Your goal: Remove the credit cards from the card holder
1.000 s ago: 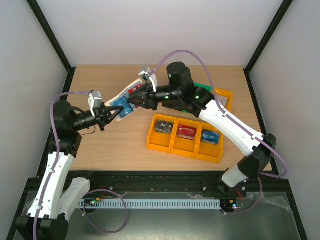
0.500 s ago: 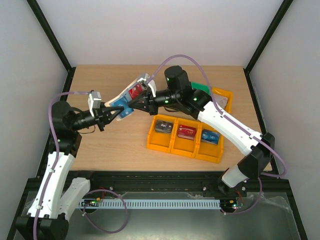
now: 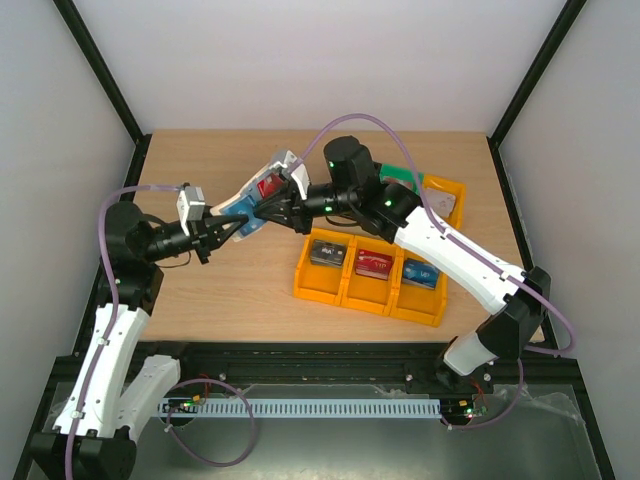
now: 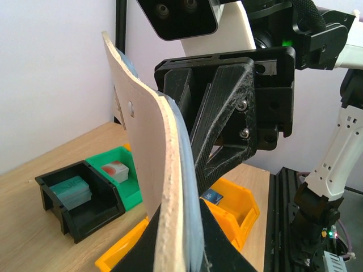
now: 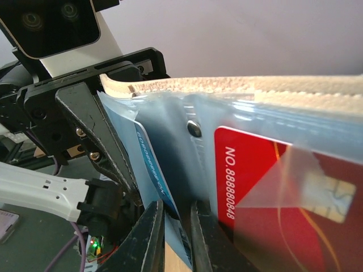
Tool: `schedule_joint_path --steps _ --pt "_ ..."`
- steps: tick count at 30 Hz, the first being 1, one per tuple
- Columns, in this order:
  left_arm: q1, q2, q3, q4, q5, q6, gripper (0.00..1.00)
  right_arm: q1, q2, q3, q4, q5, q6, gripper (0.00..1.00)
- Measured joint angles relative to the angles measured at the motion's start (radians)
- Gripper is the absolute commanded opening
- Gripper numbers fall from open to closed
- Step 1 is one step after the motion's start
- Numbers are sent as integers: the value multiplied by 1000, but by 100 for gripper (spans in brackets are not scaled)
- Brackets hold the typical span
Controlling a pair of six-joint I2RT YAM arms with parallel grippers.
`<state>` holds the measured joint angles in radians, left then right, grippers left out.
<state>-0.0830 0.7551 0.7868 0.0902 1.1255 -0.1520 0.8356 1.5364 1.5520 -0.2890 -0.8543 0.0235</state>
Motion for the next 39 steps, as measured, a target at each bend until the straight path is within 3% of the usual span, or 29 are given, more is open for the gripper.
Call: schedule_joint_path --steps 3,6,14,21,39 --pt "-2 0 0 -2 0 13 2 2 0 0 1 -2 -3 11" --pt "-2 -1 0 -3 1 18 2 0 0 0 2 -24 -3 2" --pt "-4 -10 0 -5 21 18 5 -17 0 -4 5 -142 2 2" --pt "-19 -8 0 -6 40 0 12 -45 -21 -93 127 -236 69 2" --pt "-31 -8 0 32 54 -55 22 -90 -50 -125 191 -273 115 2"
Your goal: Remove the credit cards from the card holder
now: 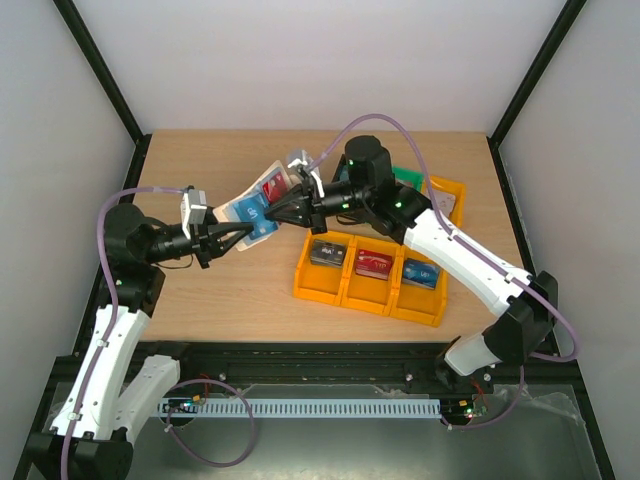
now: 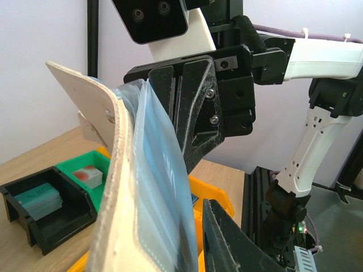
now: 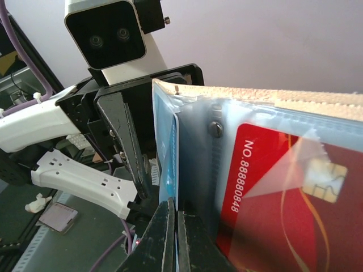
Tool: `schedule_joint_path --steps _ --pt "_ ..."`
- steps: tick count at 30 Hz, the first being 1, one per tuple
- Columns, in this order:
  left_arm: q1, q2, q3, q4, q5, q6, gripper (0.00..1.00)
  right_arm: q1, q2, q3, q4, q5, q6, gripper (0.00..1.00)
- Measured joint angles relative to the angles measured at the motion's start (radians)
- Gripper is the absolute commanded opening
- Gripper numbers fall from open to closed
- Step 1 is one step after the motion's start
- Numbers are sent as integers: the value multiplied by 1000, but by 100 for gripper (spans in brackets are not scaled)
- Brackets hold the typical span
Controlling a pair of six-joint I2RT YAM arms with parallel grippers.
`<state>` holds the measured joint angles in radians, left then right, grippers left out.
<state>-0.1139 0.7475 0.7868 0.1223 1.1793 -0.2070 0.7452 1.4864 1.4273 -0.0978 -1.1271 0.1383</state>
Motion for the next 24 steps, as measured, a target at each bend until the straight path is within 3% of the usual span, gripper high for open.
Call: schedule_joint_path --steps 19,24 --pt "-1 0 0 -16 -6 3 14 -29 -35 0 -95 14 -79 1" --pt "-1 0 0 -27 -14 7 6 -41 -50 0 -127 36 -100 2"
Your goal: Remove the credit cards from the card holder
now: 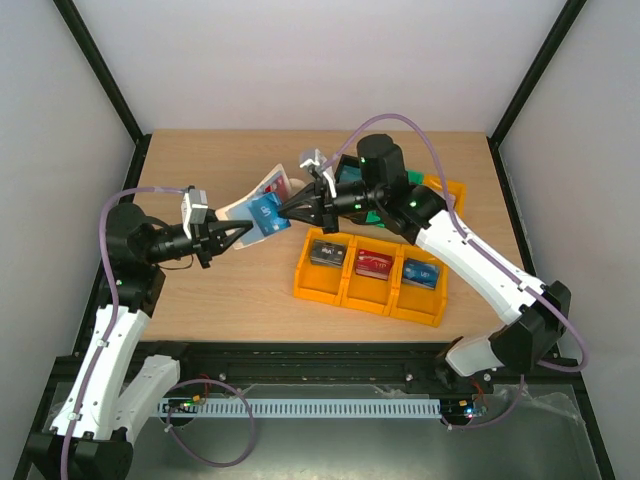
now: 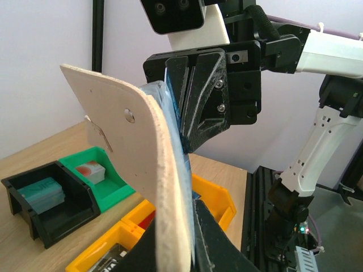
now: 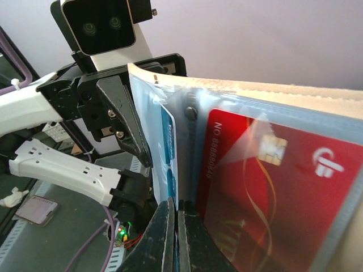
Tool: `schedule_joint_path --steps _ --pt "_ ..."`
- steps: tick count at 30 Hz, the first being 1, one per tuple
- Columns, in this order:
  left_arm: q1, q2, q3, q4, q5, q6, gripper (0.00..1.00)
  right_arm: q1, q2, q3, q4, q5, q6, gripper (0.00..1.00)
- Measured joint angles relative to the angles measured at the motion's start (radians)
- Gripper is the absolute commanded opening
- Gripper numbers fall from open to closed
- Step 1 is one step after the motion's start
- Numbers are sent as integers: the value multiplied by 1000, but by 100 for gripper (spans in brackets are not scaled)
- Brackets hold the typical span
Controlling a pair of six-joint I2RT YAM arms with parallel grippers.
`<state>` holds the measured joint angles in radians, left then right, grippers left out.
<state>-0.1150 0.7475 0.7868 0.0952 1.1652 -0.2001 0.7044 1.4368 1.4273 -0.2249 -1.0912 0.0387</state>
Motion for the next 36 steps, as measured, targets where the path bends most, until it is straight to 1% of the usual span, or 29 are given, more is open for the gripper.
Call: schedule_joint_path --steps 2,9,13,16,18,22,26,29,32,36 --pt "0 0 0 -3 -5 1 2 -8 -10 0 -13 8 -7 2" --pt "0 -1 0 -17 -31 20 2 -69 -43 0 -33 50 -8 2" --pt "0 -12 -2 -43 -105 30 2 -156 -76 -35 -5 112 56 1" --pt "0 -23 -16 -35 -176 13 2 -250 -100 -76 30 182 179 2" --pt "3 -34 -40 -24 -231 -16 2 -306 -104 -84 34 261 282 2" --pt "19 -50 -107 12 -322 -83 2 -426 -119 -102 -21 422 516 2" --pt "30 -83 -168 35 -378 -119 2 -529 -237 -264 -101 568 745 2" --pt "31 -112 -201 56 -399 -131 2 -536 -372 -421 -182 648 914 2" --pt "31 -133 -227 82 -415 -143 2 -535 -474 -536 -276 699 1069 2" --pt "31 -148 -252 109 -433 -146 2 -536 -566 -619 -424 789 1250 2"
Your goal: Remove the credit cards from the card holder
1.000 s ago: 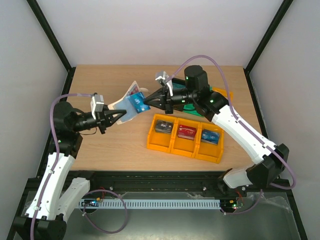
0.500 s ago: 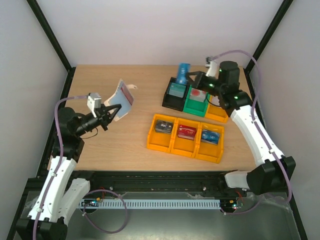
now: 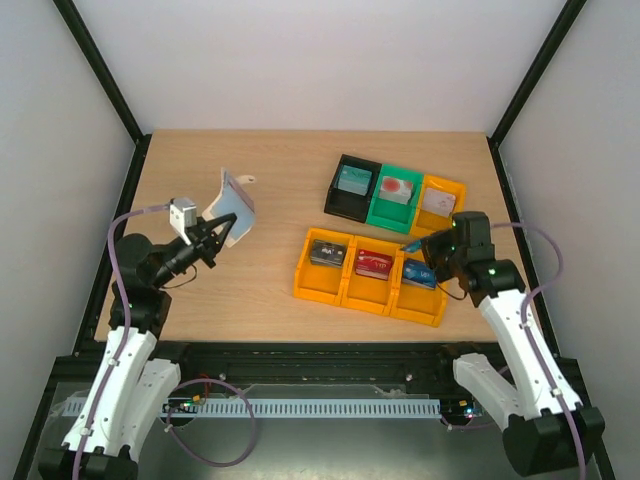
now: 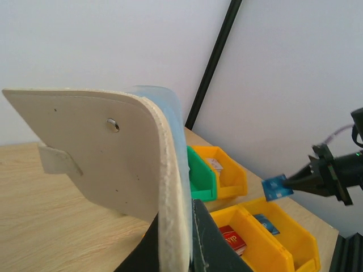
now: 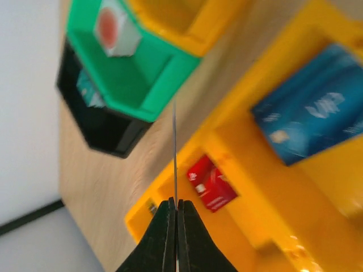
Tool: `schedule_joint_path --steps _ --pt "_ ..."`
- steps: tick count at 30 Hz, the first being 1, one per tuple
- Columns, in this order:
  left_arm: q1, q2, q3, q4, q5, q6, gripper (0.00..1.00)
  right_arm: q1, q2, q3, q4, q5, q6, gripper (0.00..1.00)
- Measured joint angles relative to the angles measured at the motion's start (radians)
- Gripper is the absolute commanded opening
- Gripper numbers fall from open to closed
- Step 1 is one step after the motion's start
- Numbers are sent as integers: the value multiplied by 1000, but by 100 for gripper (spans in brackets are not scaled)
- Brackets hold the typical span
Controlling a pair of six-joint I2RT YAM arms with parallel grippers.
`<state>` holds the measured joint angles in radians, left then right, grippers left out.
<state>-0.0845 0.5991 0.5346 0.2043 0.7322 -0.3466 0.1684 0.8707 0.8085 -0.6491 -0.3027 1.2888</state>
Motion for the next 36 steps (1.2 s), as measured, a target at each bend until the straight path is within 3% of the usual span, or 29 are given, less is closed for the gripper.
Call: schedule_joint_path --steps 4,15,27,36 --pt "0 -15 -18 25 -14 -2 2 0 -82 -55 -94 82 145 2" --pt "1 -18 -27 38 -31 17 2 -1 -84 -237 -60 161 394 2" --pt "1 7 -27 40 -31 30 2 2 -70 -282 90 253 539 2" --pt "3 8 -27 41 -31 37 2 2 -31 -280 111 299 578 2"
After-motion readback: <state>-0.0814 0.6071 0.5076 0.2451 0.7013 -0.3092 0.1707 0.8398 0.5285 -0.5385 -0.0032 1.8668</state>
